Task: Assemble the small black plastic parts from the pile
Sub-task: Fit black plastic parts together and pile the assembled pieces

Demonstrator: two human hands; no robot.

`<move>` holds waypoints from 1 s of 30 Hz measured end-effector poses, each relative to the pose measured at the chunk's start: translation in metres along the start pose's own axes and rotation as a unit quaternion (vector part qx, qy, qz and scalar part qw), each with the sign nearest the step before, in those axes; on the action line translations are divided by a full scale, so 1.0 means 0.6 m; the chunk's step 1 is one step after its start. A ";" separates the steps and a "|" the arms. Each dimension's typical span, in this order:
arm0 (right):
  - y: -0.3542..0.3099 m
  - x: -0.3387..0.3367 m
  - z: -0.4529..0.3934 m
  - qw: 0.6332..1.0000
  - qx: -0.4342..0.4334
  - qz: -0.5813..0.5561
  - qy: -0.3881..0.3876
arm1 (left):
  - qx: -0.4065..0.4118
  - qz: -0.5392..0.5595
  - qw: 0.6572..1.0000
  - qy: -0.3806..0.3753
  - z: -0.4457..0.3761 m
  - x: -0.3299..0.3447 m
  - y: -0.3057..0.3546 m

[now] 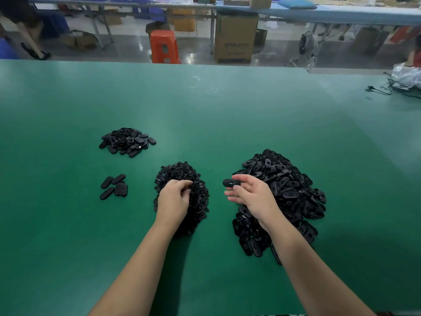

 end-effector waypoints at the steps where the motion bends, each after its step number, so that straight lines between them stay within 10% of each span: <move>1: 0.001 0.001 0.000 1.000 0.000 0.000 -0.002 | -0.002 0.013 1.000 0.001 0.001 -0.001 0.001; 8: 0.001 0.008 0.002 1.000 0.008 0.008 -0.012 | -0.024 0.148 0.988 -0.034 0.001 0.004 0.000; 14: 0.010 0.017 0.000 1.000 0.025 -0.009 0.000 | -0.056 0.424 0.900 -0.077 0.005 0.030 0.019; 21: 0.012 0.036 -0.005 0.997 0.006 -0.067 0.027 | -0.073 0.502 0.851 -0.134 0.015 0.069 0.054; 30: 0.011 0.033 0.001 0.997 -0.005 -0.053 0.050 | -0.089 0.456 0.876 -0.129 0.019 0.072 0.052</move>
Point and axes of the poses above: each hand's wrist, its own z-axis away from the middle knuckle, its own x-axis out of the palm, y = z × x, the point moved 9 cm from there along -z, towards the middle knuckle, and after that the axes turned 11 degrees about -y, right-handed, at the moved point
